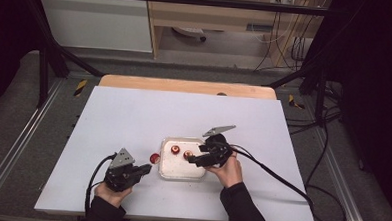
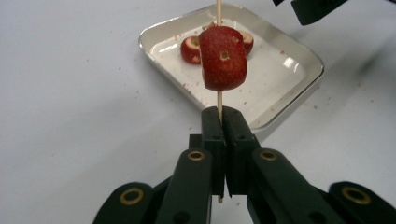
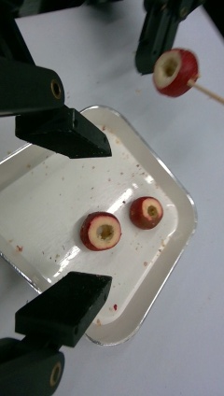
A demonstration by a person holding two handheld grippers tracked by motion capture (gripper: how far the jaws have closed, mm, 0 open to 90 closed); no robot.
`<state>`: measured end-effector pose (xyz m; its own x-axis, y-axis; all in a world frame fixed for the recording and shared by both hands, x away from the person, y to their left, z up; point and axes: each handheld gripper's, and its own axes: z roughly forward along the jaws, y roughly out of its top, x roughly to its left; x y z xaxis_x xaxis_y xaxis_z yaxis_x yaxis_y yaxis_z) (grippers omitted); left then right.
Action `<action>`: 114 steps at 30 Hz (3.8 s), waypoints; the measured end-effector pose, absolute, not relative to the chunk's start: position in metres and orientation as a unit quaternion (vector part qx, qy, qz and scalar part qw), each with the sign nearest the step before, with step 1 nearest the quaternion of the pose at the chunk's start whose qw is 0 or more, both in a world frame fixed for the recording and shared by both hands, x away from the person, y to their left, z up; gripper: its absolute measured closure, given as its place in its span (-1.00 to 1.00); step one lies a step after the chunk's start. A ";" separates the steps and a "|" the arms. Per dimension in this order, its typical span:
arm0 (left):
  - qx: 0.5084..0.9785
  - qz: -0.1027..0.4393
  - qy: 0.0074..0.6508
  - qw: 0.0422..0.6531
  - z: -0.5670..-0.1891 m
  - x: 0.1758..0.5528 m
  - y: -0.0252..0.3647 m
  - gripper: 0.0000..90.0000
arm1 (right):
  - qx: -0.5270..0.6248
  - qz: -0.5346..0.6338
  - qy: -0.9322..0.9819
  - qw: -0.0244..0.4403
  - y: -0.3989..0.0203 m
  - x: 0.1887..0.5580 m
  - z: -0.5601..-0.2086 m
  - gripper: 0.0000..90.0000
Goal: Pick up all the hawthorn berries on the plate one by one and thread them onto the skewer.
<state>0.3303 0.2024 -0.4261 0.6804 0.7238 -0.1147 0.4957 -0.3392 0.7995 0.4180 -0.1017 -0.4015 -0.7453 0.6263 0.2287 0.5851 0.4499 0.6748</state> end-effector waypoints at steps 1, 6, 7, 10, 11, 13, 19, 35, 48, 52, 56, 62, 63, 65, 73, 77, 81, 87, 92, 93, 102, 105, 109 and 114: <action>0.810 0.133 0.376 0.430 -0.427 0.330 0.204 0.96 | 0.352 0.370 0.860 0.026 -0.098 0.422 -0.401 -0.25; 0.816 0.137 0.373 0.421 -0.430 0.330 0.207 0.96 | 0.328 0.305 0.894 0.021 -0.083 0.436 -0.401 -0.17; 0.816 0.135 0.372 0.420 -0.430 0.330 0.207 0.96 | 0.328 0.293 0.898 0.021 -0.080 0.438 -0.402 -0.14; 0.819 0.133 0.371 0.417 -0.432 0.330 0.207 0.96 | 0.319 0.265 0.910 0.019 -0.071 0.444 -0.403 -0.07; 0.820 0.135 0.369 0.415 -0.432 0.331 0.207 0.96 | 0.319 0.261 0.911 0.016 -0.069 0.446 -0.404 -0.03; 0.821 0.134 0.370 0.414 -0.433 0.331 0.207 0.96 | 0.322 0.256 0.911 0.013 -0.064 0.449 -0.403 0.04; 0.821 0.135 0.369 0.414 -0.433 0.331 0.207 0.96 | 0.330 0.237 0.914 0.005 -0.056 0.459 -0.407 0.21; 0.822 0.135 0.370 0.412 -0.434 0.331 0.207 0.96 | 0.343 0.213 0.914 -0.021 -0.054 0.466 -0.413 0.39; 0.821 0.139 0.366 0.416 -0.432 0.329 0.205 0.96 | 0.384 0.302 0.872 -0.027 -0.071 0.455 -0.387 0.40; 0.818 0.142 0.365 0.421 -0.431 0.328 0.205 0.96 | 0.400 0.347 0.848 -0.033 -0.083 0.448 -0.381 0.40; 0.819 0.145 0.362 0.420 -0.430 0.327 0.203 0.96 | 0.397 0.398 0.826 -0.038 -0.095 0.439 -0.380 0.40; 0.816 0.153 0.362 0.424 -0.429 0.325 0.197 0.96 | 0.404 0.473 0.782 -0.046 -0.108 0.426 -0.386 0.41; 0.814 0.153 0.363 0.427 -0.428 0.324 0.195 0.96 | 0.406 0.483 0.774 -0.048 -0.110 0.424 -0.388 0.40; 0.809 0.150 0.368 0.433 -0.428 0.324 0.193 0.96 | 0.414 0.504 0.757 -0.044 -0.114 0.421 -0.391 0.40; 0.788 0.146 0.392 0.452 -0.425 0.324 0.184 0.96 | 0.441 0.583 0.681 -0.037 -0.127 0.413 -0.400 0.41; 0.777 0.144 0.403 0.461 -0.424 0.324 0.179 0.96 | 0.448 0.612 0.651 -0.028 -0.132 0.410 -0.404 0.41; 0.769 0.142 0.414 0.465 -0.423 0.324 0.173 0.96 | 0.452 0.630 0.632 -0.017 -0.132 0.408 -0.407 0.41; 0.761 0.132 0.421 0.476 -0.424 0.323 0.163 0.96 | 0.454 0.659 0.599 -0.001 -0.130 0.407 -0.405 0.41; 0.754 0.135 0.420 0.487 -0.420 0.323 0.153 0.96 | 0.455 0.676 0.580 0.006 -0.129 0.408 -0.405 0.41; 0.753 0.137 0.420 0.488 -0.419 0.323 0.151 0.96 | 0.455 0.680 0.575 0.007 -0.129 0.407 -0.405 0.41; 0.754 0.133 0.415 0.492 -0.418 0.325 0.136 0.96 | 0.460 0.703 0.542 0.016 -0.130 0.409 -0.401 0.41; 0.755 0.130 0.413 0.493 -0.418 0.324 0.133 0.96 | 0.461 0.710 0.532 0.019 -0.130 0.410 -0.400 0.41; 0.756 0.129 0.409 0.494 -0.417 0.324 0.127 0.96 | 0.463 0.711 0.529 0.019 -0.130 0.411 -0.401 0.41; 0.759 0.125 0.406 0.494 -0.418 0.325 0.118 0.96 | 0.465 0.715 0.521 0.020 -0.128 0.409 -0.402 0.41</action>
